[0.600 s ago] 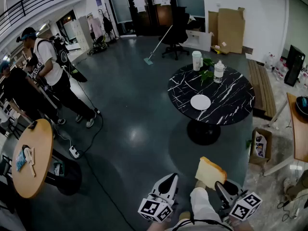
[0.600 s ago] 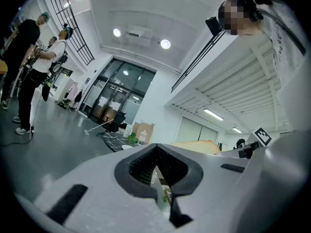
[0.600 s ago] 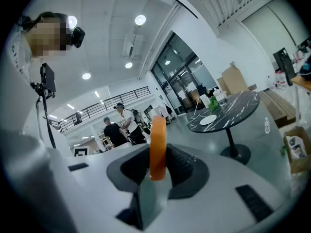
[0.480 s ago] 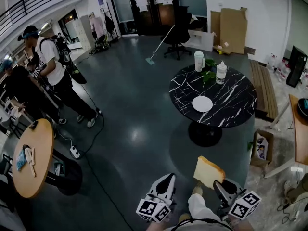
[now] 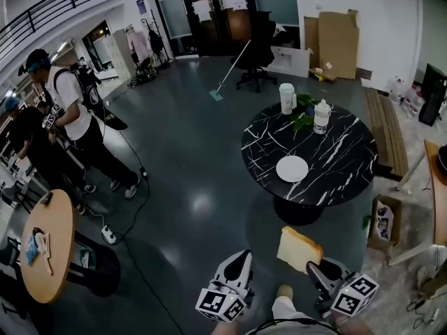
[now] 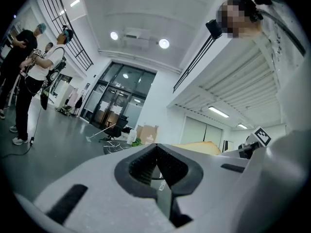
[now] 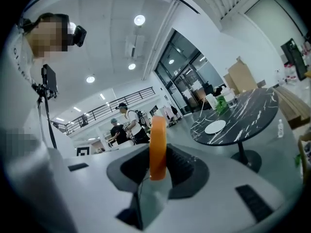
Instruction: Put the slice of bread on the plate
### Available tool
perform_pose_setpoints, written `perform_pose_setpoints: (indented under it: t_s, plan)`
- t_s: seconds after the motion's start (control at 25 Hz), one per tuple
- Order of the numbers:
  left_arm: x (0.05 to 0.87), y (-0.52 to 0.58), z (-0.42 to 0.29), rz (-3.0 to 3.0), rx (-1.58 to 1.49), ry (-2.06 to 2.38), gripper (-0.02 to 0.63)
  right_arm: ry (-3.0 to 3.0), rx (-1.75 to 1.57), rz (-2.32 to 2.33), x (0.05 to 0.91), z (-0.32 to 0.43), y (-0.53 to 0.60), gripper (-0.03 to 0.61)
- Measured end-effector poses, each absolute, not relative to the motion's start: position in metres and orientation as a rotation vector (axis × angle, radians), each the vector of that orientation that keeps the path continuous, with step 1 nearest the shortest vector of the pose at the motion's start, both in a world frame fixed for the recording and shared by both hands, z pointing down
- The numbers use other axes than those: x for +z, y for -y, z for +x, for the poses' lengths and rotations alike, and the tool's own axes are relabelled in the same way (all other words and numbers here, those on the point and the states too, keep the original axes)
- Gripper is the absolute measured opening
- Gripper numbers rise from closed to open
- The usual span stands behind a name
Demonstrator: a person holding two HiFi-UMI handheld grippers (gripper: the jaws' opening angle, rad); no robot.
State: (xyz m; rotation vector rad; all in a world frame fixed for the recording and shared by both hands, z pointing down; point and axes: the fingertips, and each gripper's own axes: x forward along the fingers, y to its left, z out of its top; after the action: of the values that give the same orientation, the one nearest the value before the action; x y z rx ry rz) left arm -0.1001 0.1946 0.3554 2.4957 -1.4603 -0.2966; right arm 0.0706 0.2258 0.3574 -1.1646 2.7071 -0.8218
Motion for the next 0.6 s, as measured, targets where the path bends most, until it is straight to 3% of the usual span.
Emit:
perform_pose_setpoints:
  t_s: [0.6]
  plan:
    - [0.354, -0.097, -0.058, 2.511, -0.265, 1.45, 0.008, -2.697, -0.852, -1.152, 0.361, 0.109, -0.124, 0.091]
